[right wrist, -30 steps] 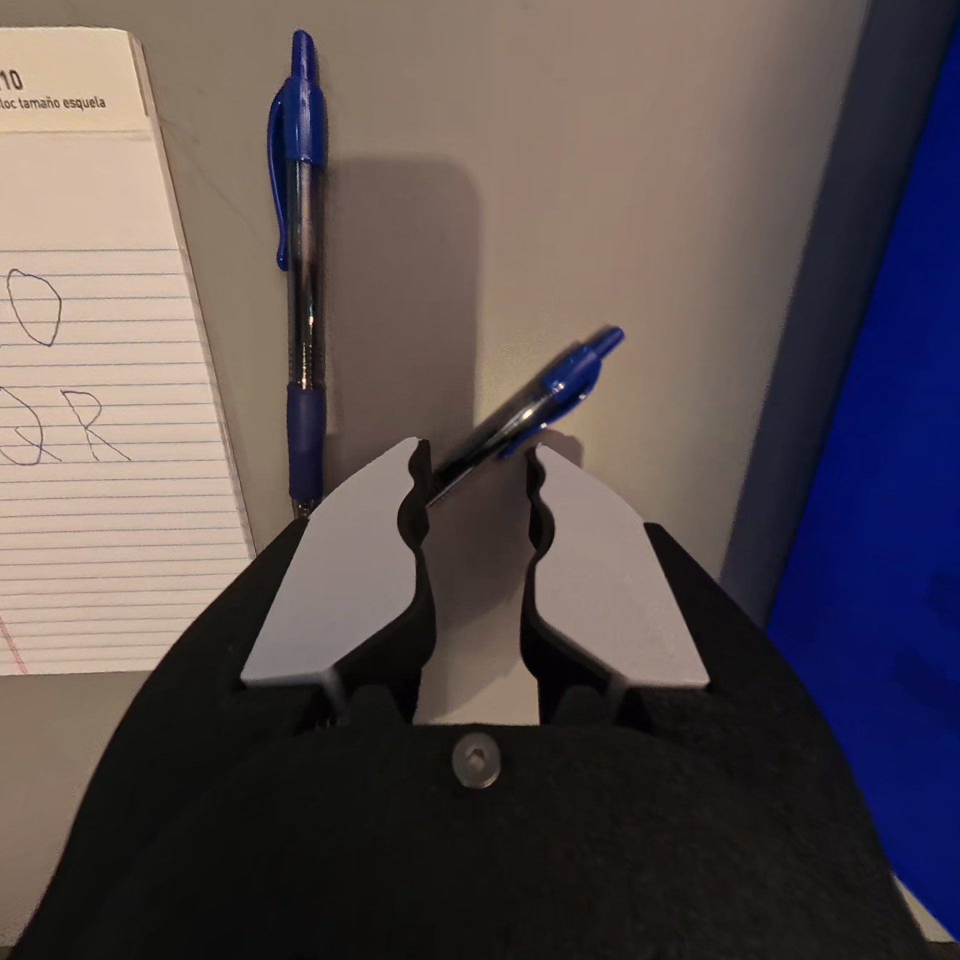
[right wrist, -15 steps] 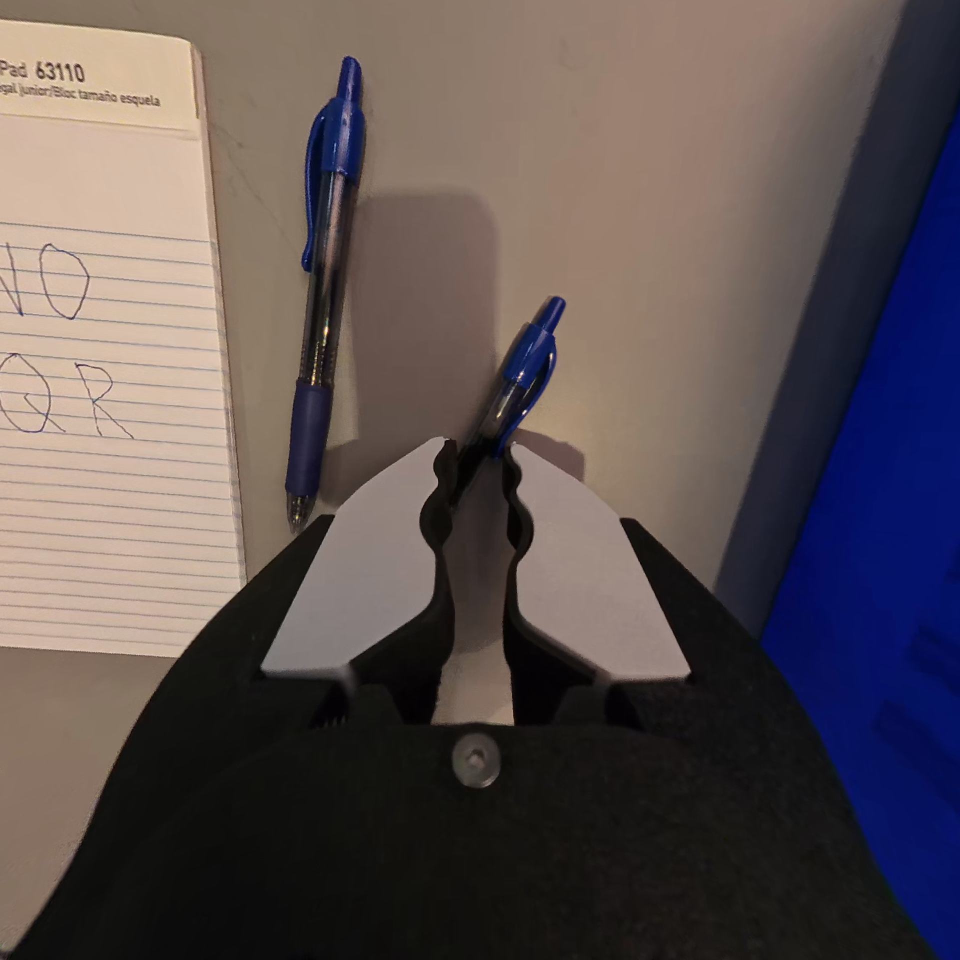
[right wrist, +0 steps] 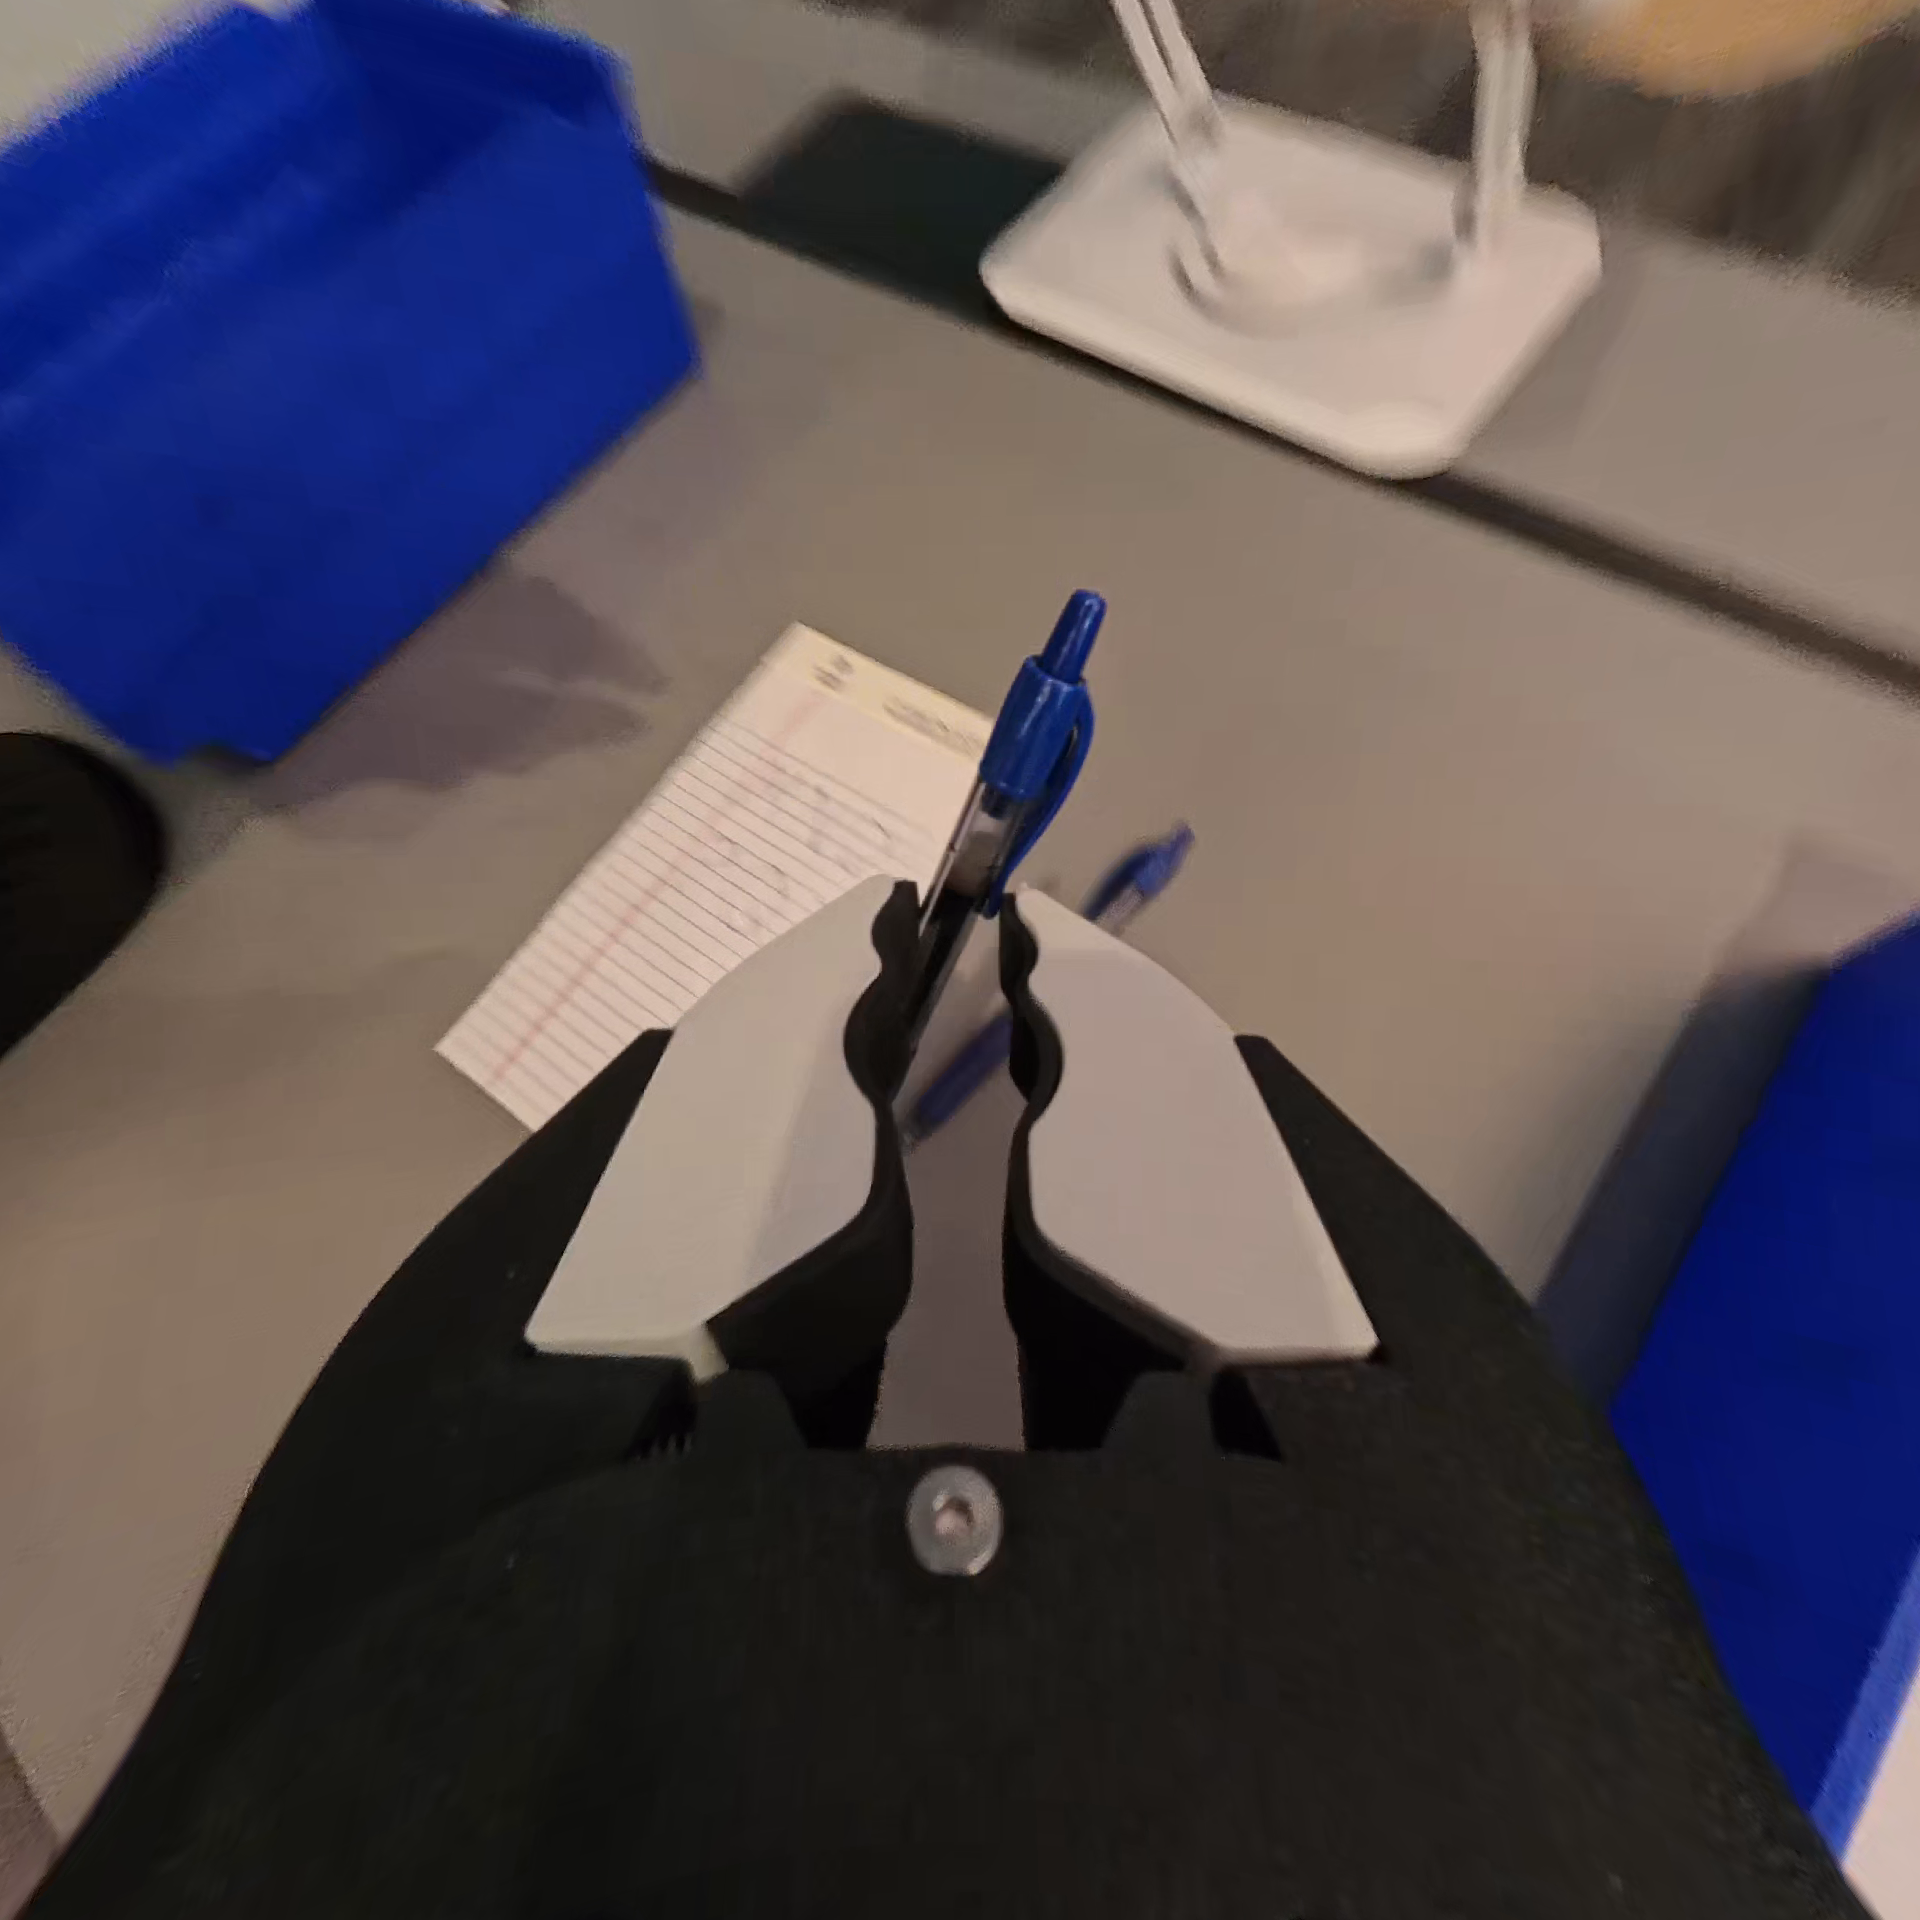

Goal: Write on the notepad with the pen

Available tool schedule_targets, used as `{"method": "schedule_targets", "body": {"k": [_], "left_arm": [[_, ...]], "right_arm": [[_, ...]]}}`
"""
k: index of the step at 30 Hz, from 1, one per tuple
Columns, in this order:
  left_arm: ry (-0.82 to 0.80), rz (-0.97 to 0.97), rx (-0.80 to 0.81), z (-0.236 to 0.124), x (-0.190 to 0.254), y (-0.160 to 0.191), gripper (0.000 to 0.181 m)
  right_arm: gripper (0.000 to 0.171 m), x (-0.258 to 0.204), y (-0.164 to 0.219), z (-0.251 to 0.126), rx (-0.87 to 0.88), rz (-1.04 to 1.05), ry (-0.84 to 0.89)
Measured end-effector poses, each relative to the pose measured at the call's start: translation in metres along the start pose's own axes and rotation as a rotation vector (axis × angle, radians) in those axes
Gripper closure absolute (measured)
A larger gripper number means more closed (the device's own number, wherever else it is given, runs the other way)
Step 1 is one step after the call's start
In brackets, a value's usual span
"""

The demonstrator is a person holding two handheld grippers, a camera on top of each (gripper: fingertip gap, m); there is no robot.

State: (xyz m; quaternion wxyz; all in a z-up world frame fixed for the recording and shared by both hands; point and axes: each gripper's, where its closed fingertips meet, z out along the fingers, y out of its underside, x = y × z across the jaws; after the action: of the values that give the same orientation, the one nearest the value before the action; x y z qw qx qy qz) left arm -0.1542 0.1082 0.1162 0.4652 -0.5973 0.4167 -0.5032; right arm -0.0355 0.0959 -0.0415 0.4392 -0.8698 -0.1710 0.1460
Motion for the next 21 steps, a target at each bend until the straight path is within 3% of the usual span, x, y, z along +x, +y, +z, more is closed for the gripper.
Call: {"method": "schedule_targets", "body": {"k": [8,21], "left_arm": [[0.113,-0.141,0.024,0.063,0.000,0.038,0.158],[0.579,-0.135,0.112,0.059,0.050,0.034,0.144]], "right_arm": [[0.157,-0.047,-0.060,-0.030,0.261,-0.230,-0.260],[0.157,-0.093,-0.064,-0.085,0.370,-0.341,-1.125]]}}
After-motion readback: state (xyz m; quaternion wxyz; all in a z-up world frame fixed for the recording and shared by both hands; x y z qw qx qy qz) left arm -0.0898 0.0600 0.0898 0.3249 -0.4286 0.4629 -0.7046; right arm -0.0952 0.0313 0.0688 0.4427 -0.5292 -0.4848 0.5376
